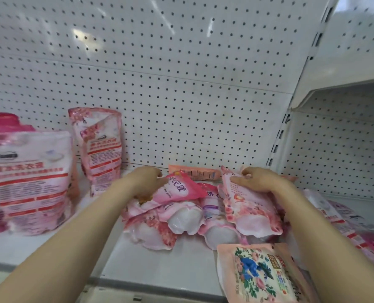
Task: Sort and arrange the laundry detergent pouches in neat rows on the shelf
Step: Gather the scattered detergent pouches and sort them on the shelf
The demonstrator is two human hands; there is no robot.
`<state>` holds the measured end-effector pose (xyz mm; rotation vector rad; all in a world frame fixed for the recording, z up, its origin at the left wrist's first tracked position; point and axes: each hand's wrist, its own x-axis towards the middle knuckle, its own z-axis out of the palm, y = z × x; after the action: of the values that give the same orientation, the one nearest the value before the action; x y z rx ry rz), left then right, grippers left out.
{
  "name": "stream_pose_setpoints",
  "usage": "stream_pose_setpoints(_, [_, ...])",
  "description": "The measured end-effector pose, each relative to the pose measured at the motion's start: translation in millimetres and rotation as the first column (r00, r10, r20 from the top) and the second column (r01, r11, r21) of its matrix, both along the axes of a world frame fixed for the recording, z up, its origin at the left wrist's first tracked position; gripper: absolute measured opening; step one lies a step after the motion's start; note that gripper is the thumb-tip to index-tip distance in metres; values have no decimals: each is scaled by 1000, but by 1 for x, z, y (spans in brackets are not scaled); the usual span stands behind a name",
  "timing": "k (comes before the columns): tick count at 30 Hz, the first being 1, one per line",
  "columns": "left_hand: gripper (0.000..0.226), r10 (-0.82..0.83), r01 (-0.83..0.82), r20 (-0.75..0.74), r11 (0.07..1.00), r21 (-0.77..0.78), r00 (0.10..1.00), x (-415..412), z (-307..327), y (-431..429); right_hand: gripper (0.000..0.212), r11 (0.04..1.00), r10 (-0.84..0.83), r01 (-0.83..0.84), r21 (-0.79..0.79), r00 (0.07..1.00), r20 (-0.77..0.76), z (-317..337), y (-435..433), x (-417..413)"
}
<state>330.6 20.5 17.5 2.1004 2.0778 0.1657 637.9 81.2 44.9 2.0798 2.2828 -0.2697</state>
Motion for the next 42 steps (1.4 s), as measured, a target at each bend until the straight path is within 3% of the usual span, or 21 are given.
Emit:
stream_pose_setpoints(2, [65, 9, 7, 146, 994, -107, 989, 8, -4, 9, 83, 998, 6, -9, -68, 999, -36, 2, -1, -1])
stream_pose_setpoints(4, [69, 46, -28, 178, 995, -101, 983, 11, -10, 18, 85, 993, -1, -8, -120, 997, -73, 2, -2, -2])
stream_pose_setpoints(6, [51, 65, -60, 196, 998, -35, 978, 10, -12, 24, 87, 996, -19, 5, -88, 988, -155, -2, 0, -1])
stream_pose_setpoints(8, [35, 91, -100, 322, 995, 12, 942, 5, -11, 26, 84, 1000, -27, 27, -5, 967, -252, -3, 0, 0])
stream_pose_setpoints(11, [25, 52, -93, 463, 993, 66, 885, -2, 4, 11, 61, 997, 0, 29, 69, 919, -395, 12, -4, 3])
stream_pose_setpoints(14, [21, -12, -101, 564, 980, 169, 826, -10, 22, -15, 33, 994, 95, -44, 98, 784, -613, 40, -20, -3])
stream_pose_setpoints(17, [29, -45, -204, 703, 942, 266, 710, -22, 31, -47, 18, 959, 281, -187, 212, 724, -631, 65, -44, -23])
stream_pose_setpoints(21, [23, -97, -357, 757, 839, 411, 646, -32, 37, -97, 13, 901, 431, -281, 331, 674, -600, 93, -69, -49])
stream_pose_setpoints(24, [29, -136, -481, 843, 770, 420, 520, -44, 40, -131, 14, 841, 536, -273, 468, 548, -642, 117, -79, -66])
stream_pose_setpoints(28, [28, -90, -539, 798, 691, 482, 596, -60, 36, -164, 12, 778, 624, -201, 596, 360, -693, 134, -83, -107])
stream_pose_setpoints(31, [25, 44, -556, 701, 645, 525, 712, -76, 39, -181, 9, 763, 646, -206, 613, 289, -706, 129, -74, -152])
stream_pose_setpoints(36, [21, 159, -592, 621, 548, 591, 768, -100, 39, -196, 6, 773, 630, -299, 559, 266, -729, 97, -60, -223])
stream_pose_setpoints(42, [13, 165, -662, 664, 414, 625, 730, -110, 31, -191, 8, 783, 615, -353, 512, 319, -721, 51, -55, -262])
